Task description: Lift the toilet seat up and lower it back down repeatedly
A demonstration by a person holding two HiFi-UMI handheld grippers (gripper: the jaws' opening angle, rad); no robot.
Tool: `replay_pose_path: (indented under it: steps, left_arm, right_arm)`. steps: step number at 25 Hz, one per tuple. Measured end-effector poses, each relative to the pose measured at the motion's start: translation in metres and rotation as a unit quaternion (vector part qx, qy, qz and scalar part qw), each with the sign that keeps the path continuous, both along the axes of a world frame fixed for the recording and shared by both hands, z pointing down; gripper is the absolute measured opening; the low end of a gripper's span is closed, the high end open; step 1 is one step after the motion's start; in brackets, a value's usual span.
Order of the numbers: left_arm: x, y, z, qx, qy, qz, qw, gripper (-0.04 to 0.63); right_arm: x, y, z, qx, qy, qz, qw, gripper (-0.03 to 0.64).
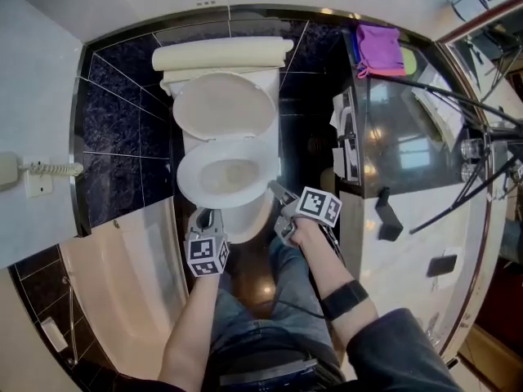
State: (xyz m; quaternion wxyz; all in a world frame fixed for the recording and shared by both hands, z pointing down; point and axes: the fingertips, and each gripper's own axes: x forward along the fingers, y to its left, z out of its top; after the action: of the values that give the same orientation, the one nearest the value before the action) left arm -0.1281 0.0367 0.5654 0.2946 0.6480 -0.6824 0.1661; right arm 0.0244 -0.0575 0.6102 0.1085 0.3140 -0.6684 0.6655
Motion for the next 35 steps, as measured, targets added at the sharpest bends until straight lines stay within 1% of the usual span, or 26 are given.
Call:
replay_pose_path:
  steps: [2,4,6,8,10,13,16,20,26,31,35]
  left_arm:
    - [-0.005,-0.017,-0.009,0.01,-0.009,0.007,0.9999,-0.003]
    - [-0.011,-0.034,-0.017,0.019,-0.014,0.011,0.9997,-0.003]
    - [-0.017,-0.054,-0.026,0.031,-0.021,0.012,0.9992,-0.003]
    - [-0.025,-0.076,-0.033,0.042,-0.029,0.013,0.9986,-0.003]
    - [-0.033,-0.099,-0.039,0.052,-0.037,0.013,0.9979,-0.003]
    - [-0.045,-0.13,-0.045,0.064,-0.051,0.013,0.9966,-0.003]
    - [-0.055,-0.158,-0.048,0.072,-0.065,0.012,0.9953,-0.003]
    - [-0.066,-0.19,-0.049,0.076,-0.083,0.014,0.9936,-0.003]
    - [-0.079,-0.221,-0.042,0.067,-0.099,0.013,0.9928,-0.003]
    - [-0.079,-0.224,-0.044,0.064,-0.103,0.012,0.9925,-0.003]
    - [-0.074,-0.21,-0.048,0.059,-0.102,0.02,0.9929,-0.003]
  right_arm:
    - [0.001,-0.008,-0.015,0.032,0.002,-0.021,0.999,0.083]
    - [0.006,-0.012,-0.027,0.066,0.015,-0.039,0.997,0.045]
    - [0.014,-0.015,-0.037,0.104,0.035,-0.053,0.993,0.021]
    - [0.021,-0.016,-0.046,0.139,0.054,-0.066,0.987,0.015]
    - [0.027,-0.016,-0.054,0.174,0.074,-0.082,0.979,0.015]
    - [0.034,-0.015,-0.061,0.223,0.106,-0.113,0.962,0.015]
    - [0.039,-0.017,-0.067,0.256,0.127,-0.137,0.948,0.016]
    - [0.042,-0.022,-0.076,0.283,0.133,-0.161,0.936,0.015]
    - [0.048,-0.033,-0.08,0.287,0.127,-0.169,0.934,0.015]
    - [0.052,-0.04,-0.078,0.291,0.129,-0.171,0.932,0.015]
    - [0.048,-0.041,-0.082,0.3,0.133,-0.176,0.928,0.016]
